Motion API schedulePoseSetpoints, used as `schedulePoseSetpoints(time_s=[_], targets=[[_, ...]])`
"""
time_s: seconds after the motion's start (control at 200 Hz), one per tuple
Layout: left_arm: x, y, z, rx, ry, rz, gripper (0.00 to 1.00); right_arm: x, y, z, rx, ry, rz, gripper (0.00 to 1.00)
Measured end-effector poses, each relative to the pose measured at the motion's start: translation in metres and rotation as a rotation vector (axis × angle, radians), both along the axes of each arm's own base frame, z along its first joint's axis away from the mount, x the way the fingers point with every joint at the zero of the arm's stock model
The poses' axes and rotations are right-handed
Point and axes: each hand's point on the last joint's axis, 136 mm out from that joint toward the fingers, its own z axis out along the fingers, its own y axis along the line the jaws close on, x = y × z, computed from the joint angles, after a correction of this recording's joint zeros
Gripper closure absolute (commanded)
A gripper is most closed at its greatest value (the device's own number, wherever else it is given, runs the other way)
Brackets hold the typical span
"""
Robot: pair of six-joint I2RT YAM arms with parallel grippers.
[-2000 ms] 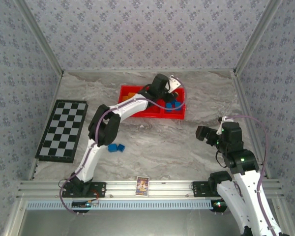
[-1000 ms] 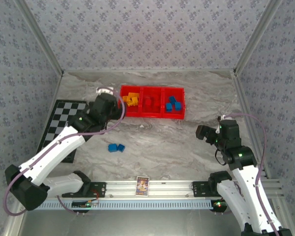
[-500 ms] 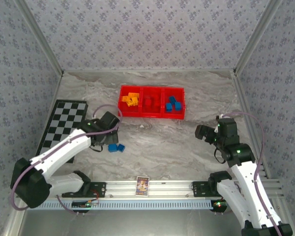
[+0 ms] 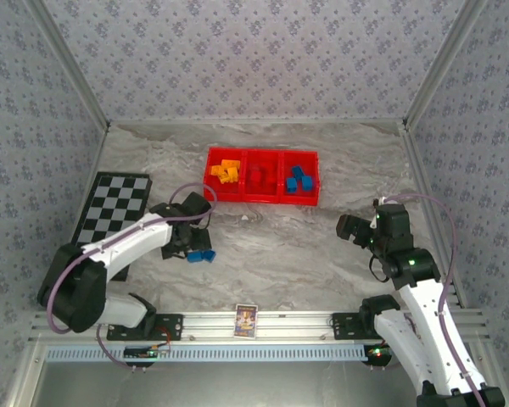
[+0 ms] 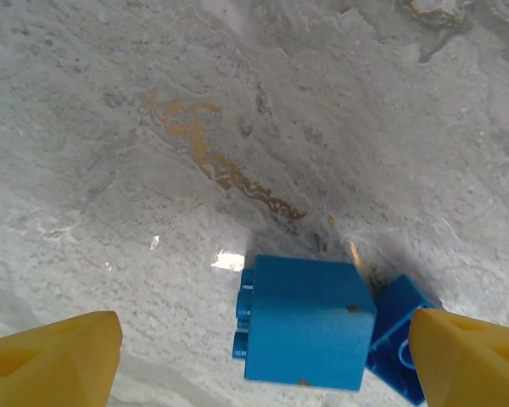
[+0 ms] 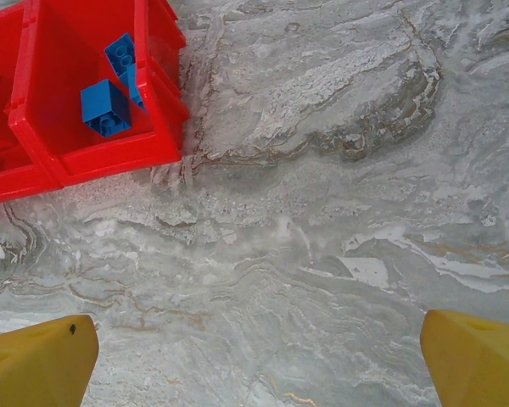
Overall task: Sort the legos into containers by color
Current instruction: Pick up the lego from the middle-left of the table.
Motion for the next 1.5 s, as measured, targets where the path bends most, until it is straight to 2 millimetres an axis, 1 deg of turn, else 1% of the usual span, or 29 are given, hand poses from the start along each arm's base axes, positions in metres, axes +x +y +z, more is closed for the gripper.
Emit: schedulePoseSetpoints(time_s=[0.125, 0.23, 0.4, 0.555, 0.63, 0.925, 1.059, 1.214, 1.374, 1.499], targets=[[-0.003, -0.005, -0.011, -0.02, 0.033, -0.004, 0.18, 0.0, 0.0, 0.0, 0.0, -0.001, 0.0, 0.0], [-0.002, -0.008, -0.014, -0.029, 0.039, -0.005, 0.19, 0.0, 0.0, 0.0, 0.0, -0.001, 0.0, 0.0], [-0.002, -0.004, -0.018, -0.023, 0.054, 0.007, 0.21, 0.0, 0.0, -0.001, 0.0, -0.001, 0.0, 0.0], [-0.004, 0.006, -0.023, -0.024, 0.065, 0.035, 0.24, 0.0, 0.0, -0.001, 0.0, 0.0, 0.0, 0.0], [-0.006, 0.01, -0.024, -0.025, 0.069, 0.048, 0.27, 0.0, 0.0, -0.001, 0.0, 0.0, 0.0, 0.0], [-0.012, 0.009, -0.032, -0.055, 0.08, 0.043, 0.31, 0.0, 0.0, -0.001, 0.0, 0.0, 0.0, 0.0], [-0.016, 0.009, -0.038, -0.065, 0.09, 0.039, 0.38, 0.0, 0.0, -0.001, 0.0, 0.0, 0.0, 0.0], [-0.017, 0.012, -0.038, -0.064, 0.08, 0.042, 0.47, 0.0, 0.0, -0.001, 0.0, 0.0, 0.0, 0.0], [-0.016, 0.014, -0.037, -0.056, 0.075, 0.047, 0.65, 0.0, 0.0, -0.001, 0.0, 0.0, 0.0, 0.0], [-0.016, 0.012, -0.035, -0.072, 0.065, 0.044, 0.75, 0.0, 0.0, -0.001, 0.0, 0.0, 0.0, 0.0]])
